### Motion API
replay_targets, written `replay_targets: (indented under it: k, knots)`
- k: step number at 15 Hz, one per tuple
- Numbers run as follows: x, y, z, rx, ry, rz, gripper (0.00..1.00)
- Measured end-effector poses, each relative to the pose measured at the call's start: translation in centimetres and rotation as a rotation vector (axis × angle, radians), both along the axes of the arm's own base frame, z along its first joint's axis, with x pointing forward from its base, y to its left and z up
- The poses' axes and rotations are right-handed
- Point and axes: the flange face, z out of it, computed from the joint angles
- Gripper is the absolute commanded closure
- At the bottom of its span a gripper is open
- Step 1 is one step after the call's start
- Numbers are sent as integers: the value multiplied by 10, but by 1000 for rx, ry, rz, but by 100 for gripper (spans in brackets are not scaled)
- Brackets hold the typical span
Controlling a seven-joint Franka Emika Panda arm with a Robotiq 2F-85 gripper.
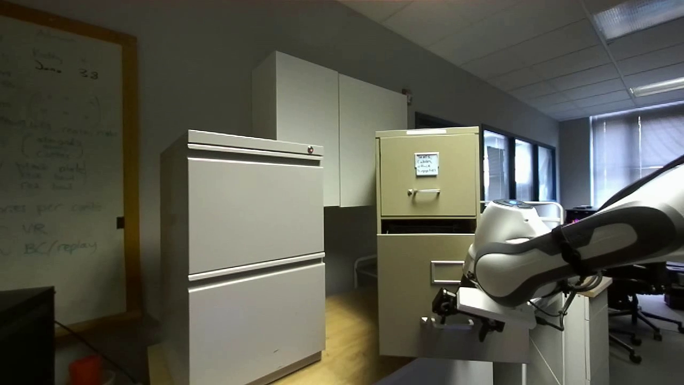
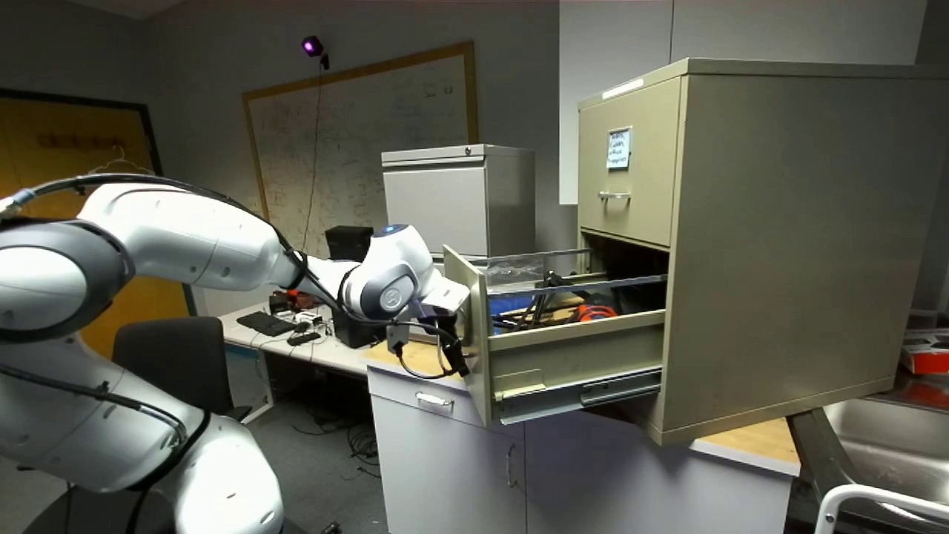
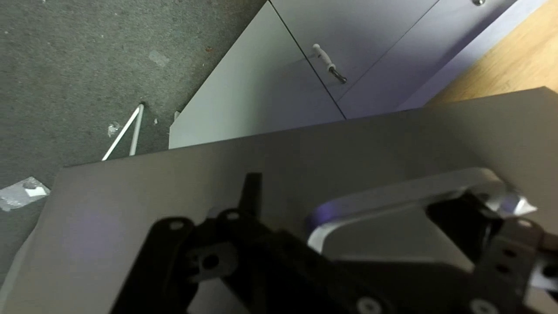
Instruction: Open the bottom drawer of the cabinet to the right.
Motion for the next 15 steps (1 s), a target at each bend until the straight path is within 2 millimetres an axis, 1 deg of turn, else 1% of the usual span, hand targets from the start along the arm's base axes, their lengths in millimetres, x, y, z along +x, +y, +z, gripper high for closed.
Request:
replay_targets:
  k: [7,13,14,15]
  knots:
    - [0,11,8,-32,46,-65,0]
    - [-7,28,13,-48,81,-123,0]
    - [-10,32,23,-52,59,-131,0]
    - [-12,35,42,-61,19,-137,0]
